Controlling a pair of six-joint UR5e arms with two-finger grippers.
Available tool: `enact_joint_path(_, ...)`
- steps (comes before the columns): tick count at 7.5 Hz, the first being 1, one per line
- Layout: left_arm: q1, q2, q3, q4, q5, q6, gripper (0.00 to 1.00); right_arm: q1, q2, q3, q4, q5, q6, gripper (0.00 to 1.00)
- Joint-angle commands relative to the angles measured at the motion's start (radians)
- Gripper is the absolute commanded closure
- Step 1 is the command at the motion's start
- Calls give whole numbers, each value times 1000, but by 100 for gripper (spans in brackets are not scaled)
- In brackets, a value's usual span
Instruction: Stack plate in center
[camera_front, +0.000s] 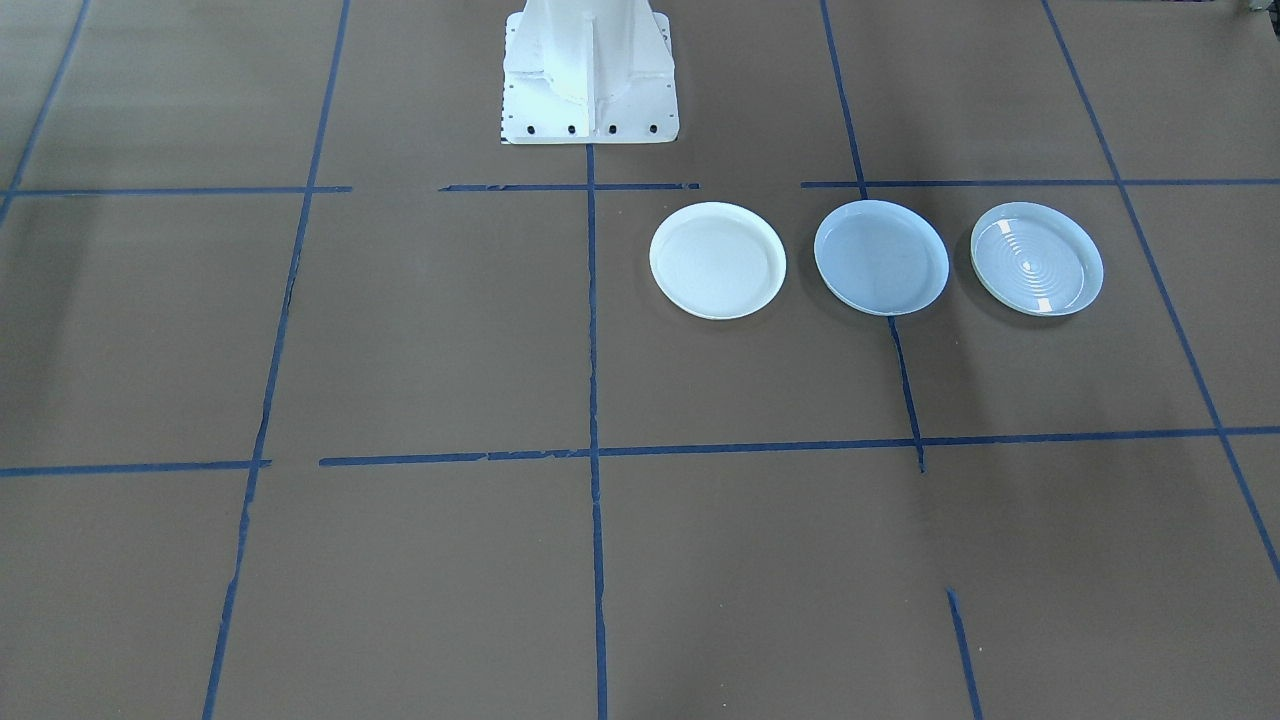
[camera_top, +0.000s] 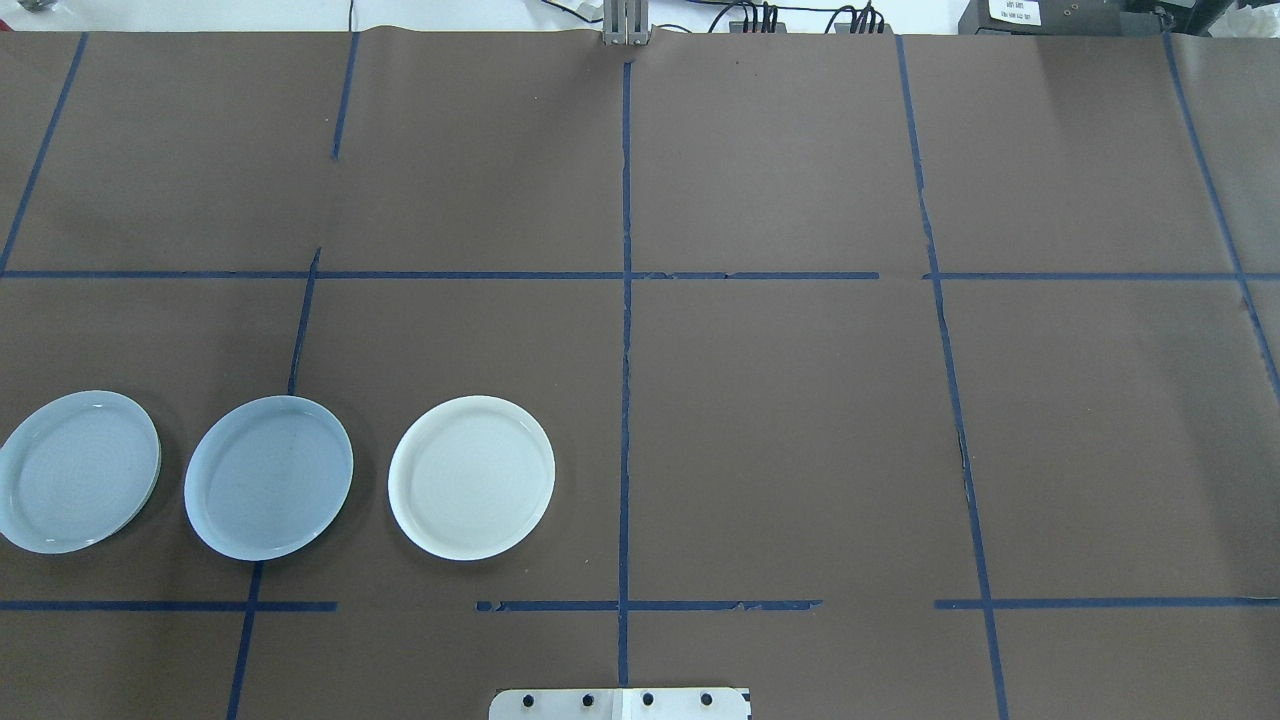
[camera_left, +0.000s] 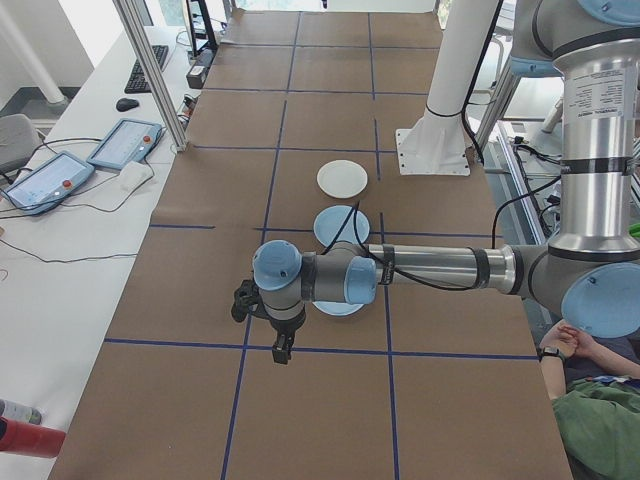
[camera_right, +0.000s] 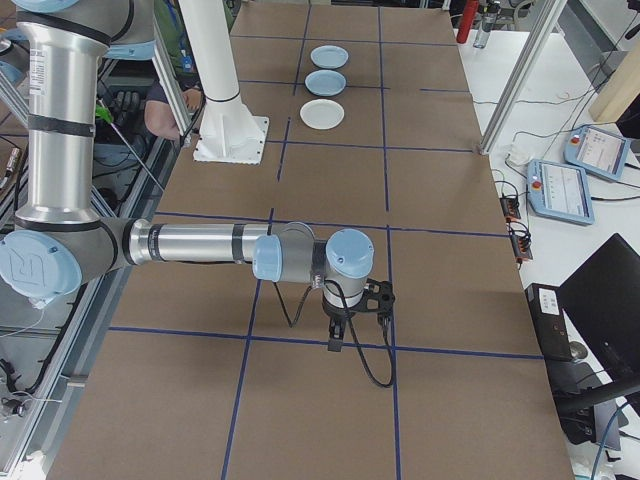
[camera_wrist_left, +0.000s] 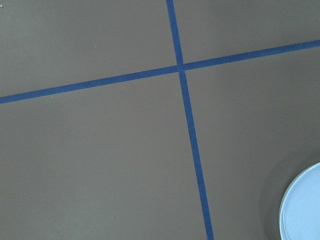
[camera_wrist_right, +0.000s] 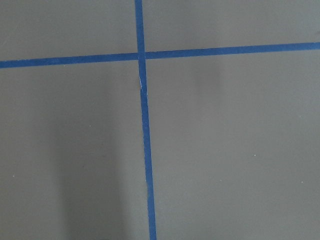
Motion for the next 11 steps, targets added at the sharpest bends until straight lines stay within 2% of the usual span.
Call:
enact_joint_path(1,0,2,-2,3,1,0,0,0,0,0,0,0,0,0)
enact_joint_path(6,9,-3,-5,-15,-10,2,0,1,0,0,0,0,0,0)
enact_joint_path(8,93,-2,-2,-23,-13,-62,0,0,0,0,0,0,0,0)
enact_joint_path(9,133,6,-1,-81,-10,-143,0,0,0,0,0,0,0,0)
enact_joint_path(11,242,69,1,-286,-7,-324,0,0,0,0,0,0,0,0)
